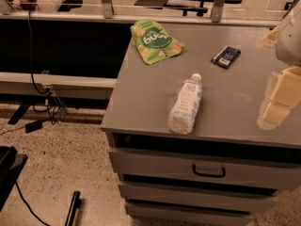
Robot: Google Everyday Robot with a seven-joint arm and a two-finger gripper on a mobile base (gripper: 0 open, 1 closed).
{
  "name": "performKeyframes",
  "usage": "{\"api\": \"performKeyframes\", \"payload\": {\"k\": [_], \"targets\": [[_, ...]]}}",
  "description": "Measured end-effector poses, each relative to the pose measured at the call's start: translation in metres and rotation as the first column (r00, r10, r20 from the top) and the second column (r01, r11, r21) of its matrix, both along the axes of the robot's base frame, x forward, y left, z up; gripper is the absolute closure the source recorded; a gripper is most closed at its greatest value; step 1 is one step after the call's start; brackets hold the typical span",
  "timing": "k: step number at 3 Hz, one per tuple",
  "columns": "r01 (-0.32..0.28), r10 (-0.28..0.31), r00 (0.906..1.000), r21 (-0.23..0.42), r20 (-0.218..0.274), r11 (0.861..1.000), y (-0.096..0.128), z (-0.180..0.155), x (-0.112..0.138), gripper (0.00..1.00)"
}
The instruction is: Move rxbar blueberry near blue plastic bottle
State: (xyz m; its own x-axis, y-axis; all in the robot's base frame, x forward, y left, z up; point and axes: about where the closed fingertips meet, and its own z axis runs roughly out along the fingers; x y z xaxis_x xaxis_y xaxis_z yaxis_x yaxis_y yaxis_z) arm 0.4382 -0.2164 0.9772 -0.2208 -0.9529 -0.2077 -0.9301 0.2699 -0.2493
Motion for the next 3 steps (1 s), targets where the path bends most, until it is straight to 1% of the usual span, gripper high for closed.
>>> {"api": "performKeyframes", "payload": {"k": [1,2,3], "targets": [[0.000,0.000,1.0000,-0.002,0.004,1.000,0.000,0.001,0.000,0.00],[-0.044,0.045,0.9987,-0.062,0.025,0.997,-0.007,0.003,0.015,0.00],[-0.166,0.173,0.9845,-0.167,0.029,0.972,-0.020,0.004,0.051,0.00]]}}
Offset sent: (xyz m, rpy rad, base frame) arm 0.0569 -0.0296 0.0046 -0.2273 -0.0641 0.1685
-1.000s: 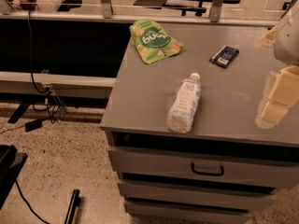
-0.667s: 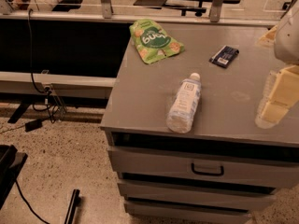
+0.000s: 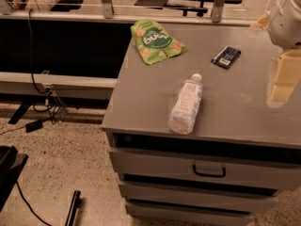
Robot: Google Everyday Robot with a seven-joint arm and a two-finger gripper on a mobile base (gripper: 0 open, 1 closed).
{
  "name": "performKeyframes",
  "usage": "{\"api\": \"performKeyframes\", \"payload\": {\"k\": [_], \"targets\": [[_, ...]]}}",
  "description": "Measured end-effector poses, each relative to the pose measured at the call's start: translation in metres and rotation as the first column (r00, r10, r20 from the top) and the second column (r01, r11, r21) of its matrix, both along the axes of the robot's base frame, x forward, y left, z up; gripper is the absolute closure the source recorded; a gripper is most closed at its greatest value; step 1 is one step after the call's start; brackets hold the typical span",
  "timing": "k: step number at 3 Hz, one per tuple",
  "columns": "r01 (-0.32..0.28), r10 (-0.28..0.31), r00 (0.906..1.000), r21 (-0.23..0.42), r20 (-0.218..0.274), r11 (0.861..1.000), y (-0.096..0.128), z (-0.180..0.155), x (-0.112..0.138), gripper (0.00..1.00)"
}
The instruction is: Move rxbar blueberry near blue plastic bottle
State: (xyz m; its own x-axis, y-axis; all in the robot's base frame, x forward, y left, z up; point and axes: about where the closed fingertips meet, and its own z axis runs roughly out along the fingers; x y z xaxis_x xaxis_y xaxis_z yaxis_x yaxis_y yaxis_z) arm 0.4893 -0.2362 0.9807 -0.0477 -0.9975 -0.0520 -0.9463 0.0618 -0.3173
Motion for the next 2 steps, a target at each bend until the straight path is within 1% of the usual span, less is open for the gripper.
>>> {"api": "performKeyframes", "payload": {"k": [1,2], "targets": [[-0.169,0.167,0.9844,-0.036,-0.056,0.985,-0.001,-0.008,0.042,0.00],[-0.254,0.253,0.9673,-0.050,-0.007,0.966,-0.002,0.008,0.065,0.00]]}}
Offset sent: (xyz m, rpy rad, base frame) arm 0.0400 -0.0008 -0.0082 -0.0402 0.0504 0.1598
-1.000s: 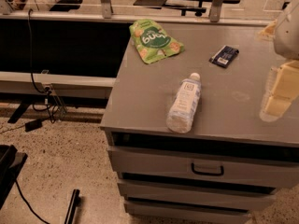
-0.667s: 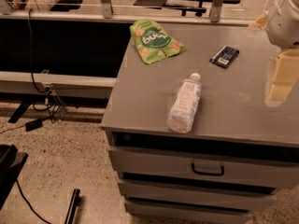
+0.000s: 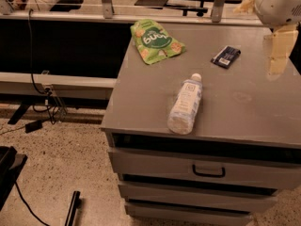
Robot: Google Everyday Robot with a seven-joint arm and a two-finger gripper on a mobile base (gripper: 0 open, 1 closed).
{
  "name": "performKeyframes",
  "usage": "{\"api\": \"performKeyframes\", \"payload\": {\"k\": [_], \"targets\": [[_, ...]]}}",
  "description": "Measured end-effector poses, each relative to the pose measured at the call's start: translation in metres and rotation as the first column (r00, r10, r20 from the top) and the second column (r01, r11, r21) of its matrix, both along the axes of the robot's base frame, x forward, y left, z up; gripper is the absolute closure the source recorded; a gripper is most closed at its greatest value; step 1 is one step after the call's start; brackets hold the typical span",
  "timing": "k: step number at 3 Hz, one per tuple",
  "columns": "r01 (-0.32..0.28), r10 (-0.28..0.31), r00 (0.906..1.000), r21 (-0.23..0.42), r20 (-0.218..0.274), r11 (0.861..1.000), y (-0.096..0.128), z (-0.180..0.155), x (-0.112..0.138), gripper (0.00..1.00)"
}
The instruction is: Move rxbar blueberry near blue plastic bottle
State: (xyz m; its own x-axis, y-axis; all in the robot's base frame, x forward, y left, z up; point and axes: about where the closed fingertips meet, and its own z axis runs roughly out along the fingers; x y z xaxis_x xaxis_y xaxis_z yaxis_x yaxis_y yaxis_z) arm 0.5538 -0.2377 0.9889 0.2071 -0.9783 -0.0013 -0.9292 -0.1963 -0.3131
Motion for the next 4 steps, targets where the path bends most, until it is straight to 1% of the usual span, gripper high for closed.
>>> {"api": "performKeyframes", "payload": {"k": [1,2,3,4], "targets": [[-0.018,0.018,0.9998,-0.047,0.011,0.999,-0.002,-0.008,0.007,0.00],[-0.057,0.063,0.9967,-0.125,0.050,0.991,-0.027,-0.015,0.030,0.00],[-0.160,0.178,0.9783,-0.158,0.106,0.974,-0.052,-0.013,0.053,0.00],[-0.241,0.267,0.9565,-0.194,0.118,0.951,-0.054,-0.007,0.058,0.00]]}}
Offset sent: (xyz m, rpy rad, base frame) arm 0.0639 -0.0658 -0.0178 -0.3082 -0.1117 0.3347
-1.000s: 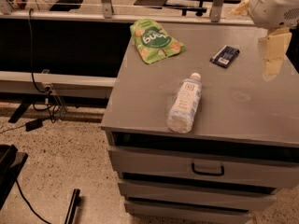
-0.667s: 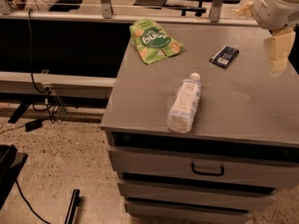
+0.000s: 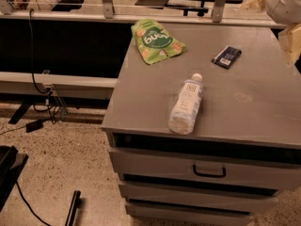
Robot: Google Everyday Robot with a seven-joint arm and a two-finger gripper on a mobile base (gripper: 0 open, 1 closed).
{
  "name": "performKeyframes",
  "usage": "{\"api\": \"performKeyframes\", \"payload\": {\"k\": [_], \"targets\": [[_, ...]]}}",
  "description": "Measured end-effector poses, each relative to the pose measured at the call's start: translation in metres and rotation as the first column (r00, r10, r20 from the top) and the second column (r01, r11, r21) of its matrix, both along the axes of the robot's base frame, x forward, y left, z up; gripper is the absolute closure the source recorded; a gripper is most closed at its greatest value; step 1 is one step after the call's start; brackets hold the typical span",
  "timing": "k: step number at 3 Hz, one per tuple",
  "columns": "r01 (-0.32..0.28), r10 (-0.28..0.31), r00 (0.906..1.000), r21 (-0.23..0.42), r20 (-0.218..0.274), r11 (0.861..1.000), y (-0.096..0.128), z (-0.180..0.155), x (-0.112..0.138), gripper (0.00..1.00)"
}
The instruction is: Move rxbar blueberry near blue plastic bottle
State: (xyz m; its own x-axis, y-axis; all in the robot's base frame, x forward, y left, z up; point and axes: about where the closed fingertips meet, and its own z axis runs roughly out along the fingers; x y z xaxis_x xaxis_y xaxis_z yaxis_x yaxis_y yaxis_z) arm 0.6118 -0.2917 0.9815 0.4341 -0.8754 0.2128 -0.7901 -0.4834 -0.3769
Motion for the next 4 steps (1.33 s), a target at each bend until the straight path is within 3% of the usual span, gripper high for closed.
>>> {"api": "performKeyframes", "payload": {"k": [1,2,3,4], "targets": [[-0.009,0.010,0.9996,-0.031,0.025,0.999,0.000,0.000,0.002,0.00],[-0.095,0.108,0.9883,-0.123,0.108,0.988,-0.010,-0.006,0.022,0.00],[-0.182,0.211,0.9650,-0.181,0.156,0.967,-0.016,-0.006,0.044,0.00],[-0.253,0.292,0.9453,-0.236,0.146,0.938,-0.014,-0.011,0.072,0.00]]}}
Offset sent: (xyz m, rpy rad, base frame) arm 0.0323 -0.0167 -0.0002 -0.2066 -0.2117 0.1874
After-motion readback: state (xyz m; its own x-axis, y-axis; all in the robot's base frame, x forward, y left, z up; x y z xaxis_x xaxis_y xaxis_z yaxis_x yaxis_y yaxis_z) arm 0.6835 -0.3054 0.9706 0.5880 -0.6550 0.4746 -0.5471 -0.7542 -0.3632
